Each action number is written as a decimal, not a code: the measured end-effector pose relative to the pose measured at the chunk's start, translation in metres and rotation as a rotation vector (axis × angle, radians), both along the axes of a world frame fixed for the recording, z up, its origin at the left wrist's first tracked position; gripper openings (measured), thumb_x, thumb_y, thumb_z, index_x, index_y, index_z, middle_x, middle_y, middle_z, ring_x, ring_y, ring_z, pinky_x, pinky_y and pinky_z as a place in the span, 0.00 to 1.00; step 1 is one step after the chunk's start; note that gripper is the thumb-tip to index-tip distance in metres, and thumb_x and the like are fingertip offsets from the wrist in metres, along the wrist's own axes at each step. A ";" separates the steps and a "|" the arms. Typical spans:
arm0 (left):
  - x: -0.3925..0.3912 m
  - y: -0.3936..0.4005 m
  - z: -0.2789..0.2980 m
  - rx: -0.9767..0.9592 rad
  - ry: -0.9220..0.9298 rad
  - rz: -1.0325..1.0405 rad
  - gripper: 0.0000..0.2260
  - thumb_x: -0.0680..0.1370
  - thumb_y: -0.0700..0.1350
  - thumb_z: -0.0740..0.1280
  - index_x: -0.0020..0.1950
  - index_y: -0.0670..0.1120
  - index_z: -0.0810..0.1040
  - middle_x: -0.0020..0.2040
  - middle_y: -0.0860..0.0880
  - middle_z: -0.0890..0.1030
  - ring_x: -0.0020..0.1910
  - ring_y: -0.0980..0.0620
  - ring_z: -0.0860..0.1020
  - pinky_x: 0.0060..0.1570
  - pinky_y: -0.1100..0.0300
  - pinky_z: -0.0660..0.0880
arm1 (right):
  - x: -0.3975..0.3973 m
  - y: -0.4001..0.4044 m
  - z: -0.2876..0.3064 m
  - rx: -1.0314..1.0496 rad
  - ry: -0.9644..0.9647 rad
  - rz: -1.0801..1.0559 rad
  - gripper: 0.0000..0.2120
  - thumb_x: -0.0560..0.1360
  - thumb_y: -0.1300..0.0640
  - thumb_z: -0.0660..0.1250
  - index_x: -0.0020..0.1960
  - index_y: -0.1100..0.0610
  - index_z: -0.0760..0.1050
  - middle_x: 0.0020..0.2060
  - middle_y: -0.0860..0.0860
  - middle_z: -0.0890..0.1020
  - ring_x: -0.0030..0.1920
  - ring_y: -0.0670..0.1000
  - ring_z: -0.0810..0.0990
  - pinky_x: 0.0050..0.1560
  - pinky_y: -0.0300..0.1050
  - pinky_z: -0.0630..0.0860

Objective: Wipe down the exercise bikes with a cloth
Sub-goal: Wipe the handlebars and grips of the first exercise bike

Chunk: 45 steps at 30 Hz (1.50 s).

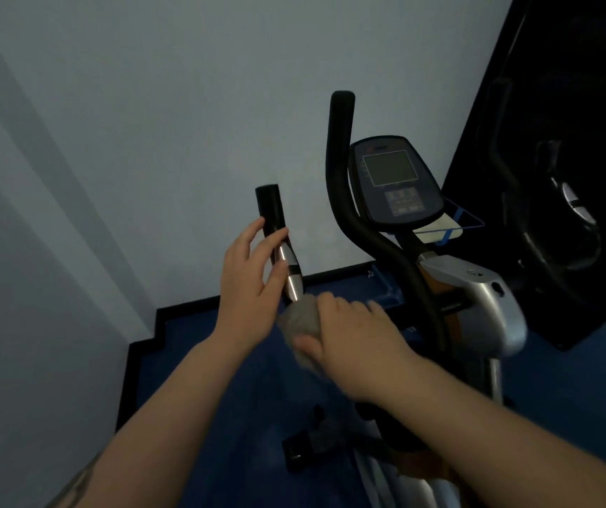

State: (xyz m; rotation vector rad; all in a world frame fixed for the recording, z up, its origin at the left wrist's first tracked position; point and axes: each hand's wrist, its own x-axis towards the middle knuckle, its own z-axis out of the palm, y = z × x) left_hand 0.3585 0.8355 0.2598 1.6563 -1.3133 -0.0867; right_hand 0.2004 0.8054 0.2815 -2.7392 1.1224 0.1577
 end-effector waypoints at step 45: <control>0.064 -0.025 0.020 -0.004 -0.185 -0.298 0.21 0.83 0.53 0.46 0.77 0.55 0.50 0.77 0.59 0.48 0.77 0.64 0.45 0.73 0.65 0.36 | 0.071 0.009 -0.015 -0.151 -0.476 -0.427 0.23 0.78 0.35 0.48 0.61 0.51 0.63 0.47 0.48 0.79 0.45 0.50 0.77 0.55 0.46 0.68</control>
